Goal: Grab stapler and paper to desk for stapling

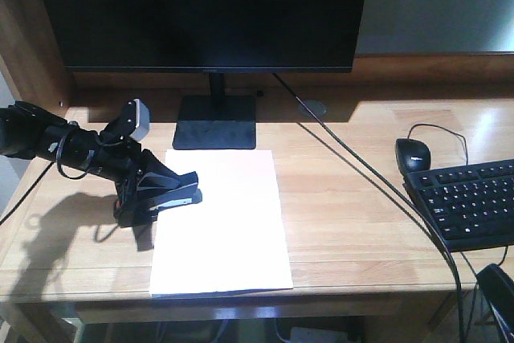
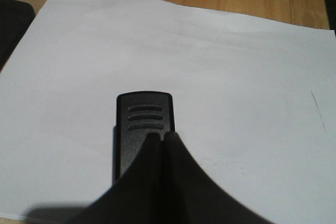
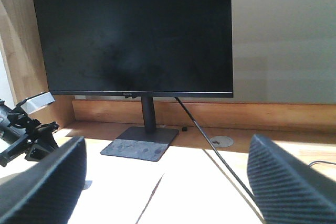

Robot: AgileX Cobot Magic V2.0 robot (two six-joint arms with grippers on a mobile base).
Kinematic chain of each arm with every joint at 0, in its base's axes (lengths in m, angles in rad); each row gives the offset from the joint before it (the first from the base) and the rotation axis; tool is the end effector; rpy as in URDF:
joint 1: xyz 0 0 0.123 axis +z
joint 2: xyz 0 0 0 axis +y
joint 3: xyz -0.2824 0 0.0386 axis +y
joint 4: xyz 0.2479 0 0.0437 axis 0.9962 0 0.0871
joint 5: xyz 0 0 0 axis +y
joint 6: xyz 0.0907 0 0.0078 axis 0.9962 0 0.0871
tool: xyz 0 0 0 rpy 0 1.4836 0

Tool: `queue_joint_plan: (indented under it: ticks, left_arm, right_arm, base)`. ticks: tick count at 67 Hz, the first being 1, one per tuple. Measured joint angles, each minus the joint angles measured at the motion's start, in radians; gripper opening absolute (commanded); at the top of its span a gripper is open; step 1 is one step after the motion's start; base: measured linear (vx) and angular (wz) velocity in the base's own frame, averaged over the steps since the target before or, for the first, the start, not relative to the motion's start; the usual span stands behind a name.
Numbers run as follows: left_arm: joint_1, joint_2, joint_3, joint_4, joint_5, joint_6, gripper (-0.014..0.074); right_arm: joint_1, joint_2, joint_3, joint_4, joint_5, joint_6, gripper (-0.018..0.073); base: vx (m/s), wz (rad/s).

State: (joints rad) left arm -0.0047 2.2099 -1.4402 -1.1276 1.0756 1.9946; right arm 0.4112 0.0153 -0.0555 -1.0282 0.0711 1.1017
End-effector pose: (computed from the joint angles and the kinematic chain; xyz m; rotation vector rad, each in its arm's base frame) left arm 0.4193 -0.0744 0.1316 1.4322 1.8432 -0.8064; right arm 0.0524 0.0167 0.2277 -0.2005 1.4764 0.3482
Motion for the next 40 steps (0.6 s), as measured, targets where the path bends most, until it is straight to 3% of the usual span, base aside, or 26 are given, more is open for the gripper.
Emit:
queue_joint_plan:
  ticks: [40]
  left_arm:
    - [0.000, 0.000, -0.008, 0.030, -0.021, -0.069, -0.0007]
  right_arm:
    - [0.000, 0.000, 0.000, 0.000, 0.000, 0.000, 0.0580]
  base:
    - [0.00, 0.00]
